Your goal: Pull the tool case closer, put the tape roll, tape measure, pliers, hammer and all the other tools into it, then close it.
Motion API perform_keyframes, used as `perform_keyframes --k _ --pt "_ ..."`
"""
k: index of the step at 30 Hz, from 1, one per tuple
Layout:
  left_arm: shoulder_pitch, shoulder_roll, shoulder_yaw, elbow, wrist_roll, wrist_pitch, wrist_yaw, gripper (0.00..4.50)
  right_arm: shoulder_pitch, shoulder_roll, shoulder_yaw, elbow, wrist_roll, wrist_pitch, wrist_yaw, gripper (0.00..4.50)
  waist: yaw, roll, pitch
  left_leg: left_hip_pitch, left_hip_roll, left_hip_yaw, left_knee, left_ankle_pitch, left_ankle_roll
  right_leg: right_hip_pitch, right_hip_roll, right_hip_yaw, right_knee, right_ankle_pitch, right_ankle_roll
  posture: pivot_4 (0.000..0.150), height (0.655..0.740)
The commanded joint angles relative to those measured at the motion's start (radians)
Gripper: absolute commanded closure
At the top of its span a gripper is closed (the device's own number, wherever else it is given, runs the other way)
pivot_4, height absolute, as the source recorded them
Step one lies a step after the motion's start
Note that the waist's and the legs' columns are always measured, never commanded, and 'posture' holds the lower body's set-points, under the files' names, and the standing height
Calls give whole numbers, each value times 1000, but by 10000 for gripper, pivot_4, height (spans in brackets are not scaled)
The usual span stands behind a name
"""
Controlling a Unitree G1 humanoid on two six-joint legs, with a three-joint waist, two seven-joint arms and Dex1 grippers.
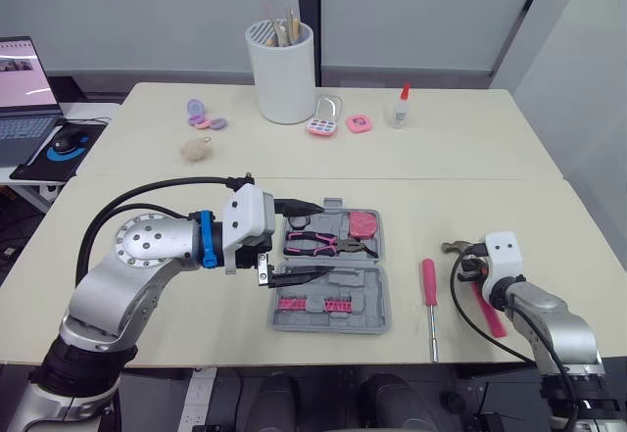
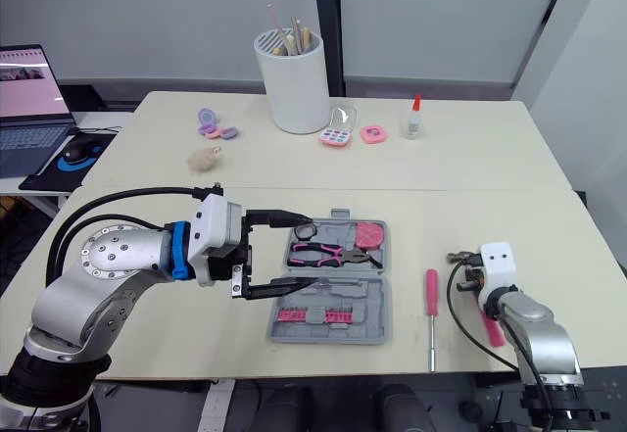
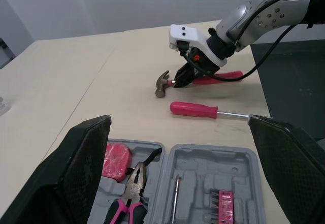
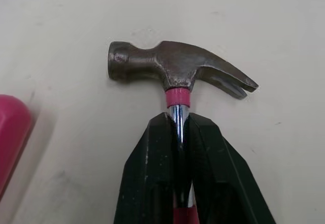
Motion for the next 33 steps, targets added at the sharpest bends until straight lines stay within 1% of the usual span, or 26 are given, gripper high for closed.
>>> perform_keyframes --k 1,7,12,18,23,26,30,32,33 --pt "1 -4 -4 -41 -3 -5 5 0 -15 27 -68 -89 21 49 -54 43030 0 0 0 0 0 0 0 0 0 0 0 0 0 0 0 1500 7400" --pt "0 -5 -9 -38 0 -6 4 0 -14 141 -101 -232 34 173 -171 43029 -2 0 0 0 0 0 -1 0 0 -1 0 0 0 0 0 1500 7400" --pt "-5 -11 -18 -40 1 -1 10 0 -55 269 -161 -245 11 227 -314 43029 -1 0 0 0 0 0 -2 0 0 -1 0 1 0 0 0 1500 7400" --pt "1 -3 -12 -48 -5 4 9 0 -55 295 -156 -210 -37 203 -379 43029 0 0 0 -1 0 2 -3 0 0 -3 -1 2 0 0 0 1500 7400" --pt "5 -4 -12 -53 -5 10 13 0 -61 325 -163 -176 -30 182 -386 43029 -3 1 0 -1 0 4 -3 0 0 -4 0 3 0 0 0 1500 7400" --pt "5 -7 -15 -51 -1 10 15 0 -68 352 -188 -173 -15 202 -392 43029 -3 0 0 0 0 6 -3 0 0 -5 1 5 1 0 0 1500 7400" --pt "5 -12 -19 -54 1 12 20 0 -72 354 -197 -184 -12 209 -390 43029 -3 0 0 -1 0 7 -3 0 0 -5 1 6 1 0 0 1500 7400" --pt "8 -13 -21 -56 2 12 23 0 -75 347 -194 -213 -2 229 -381 35881 -3 1 0 0 0 8 -4 0 0 -6 1 8 1 0 0 1500 7400" --pt "10 -13 -22 -58 3 11 25 0 -76 344 -197 -229 6 246 -377 33806 -3 1 0 0 0 9 -4 0 0 -6 1 9 1 0 0 1500 7400"
